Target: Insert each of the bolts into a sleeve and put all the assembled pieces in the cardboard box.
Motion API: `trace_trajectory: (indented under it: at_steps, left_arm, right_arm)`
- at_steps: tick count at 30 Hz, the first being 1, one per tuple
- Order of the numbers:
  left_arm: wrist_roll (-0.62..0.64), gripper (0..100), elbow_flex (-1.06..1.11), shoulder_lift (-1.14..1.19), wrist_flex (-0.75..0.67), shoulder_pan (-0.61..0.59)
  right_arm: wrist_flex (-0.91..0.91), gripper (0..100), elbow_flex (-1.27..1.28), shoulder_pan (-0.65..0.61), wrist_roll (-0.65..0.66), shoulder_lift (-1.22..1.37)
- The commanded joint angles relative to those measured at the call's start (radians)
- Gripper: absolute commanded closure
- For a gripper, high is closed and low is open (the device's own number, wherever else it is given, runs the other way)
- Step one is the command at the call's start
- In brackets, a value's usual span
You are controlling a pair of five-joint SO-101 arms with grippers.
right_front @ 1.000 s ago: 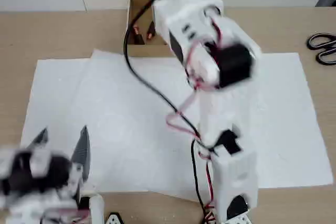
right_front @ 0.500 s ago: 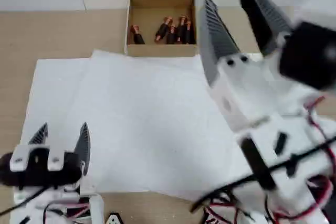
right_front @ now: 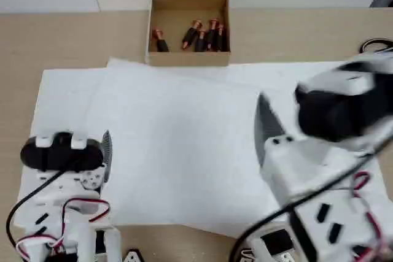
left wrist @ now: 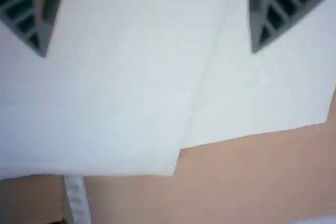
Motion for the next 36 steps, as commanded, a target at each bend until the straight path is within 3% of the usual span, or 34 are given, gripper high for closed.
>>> trace_trajectory:
  at_steps: [1,9,14,17,25,36]
  left_arm:
    - [0.000,76,0.061,-0.008,-0.049,-0.003]
    - [0.002,76,0.240,-0.008,-0.081,-0.003]
    - [0.002,76,0.309,-0.008,-0.075,-0.003]
    - [0.023,76,0.349,-0.008,-0.075,-0.002]
    - [0.252,76,0.414,-0.008,-0.080,-0.003]
    - [0.261,76,0.483,-0.008,-0.075,-0.003]
  right_arm:
    - [-0.134,80.8,0.454,0.007,0.008,-0.189]
    - [-0.555,80.8,1.257,0.081,0.011,-0.638]
    - [-0.621,80.8,1.560,0.219,0.011,-0.872]
    - [-0.625,80.8,1.625,0.291,0.011,-0.868]
    - [-0.625,80.8,1.699,0.367,0.011,-0.871]
    - [-0.627,80.8,1.857,0.371,0.009,-0.871]
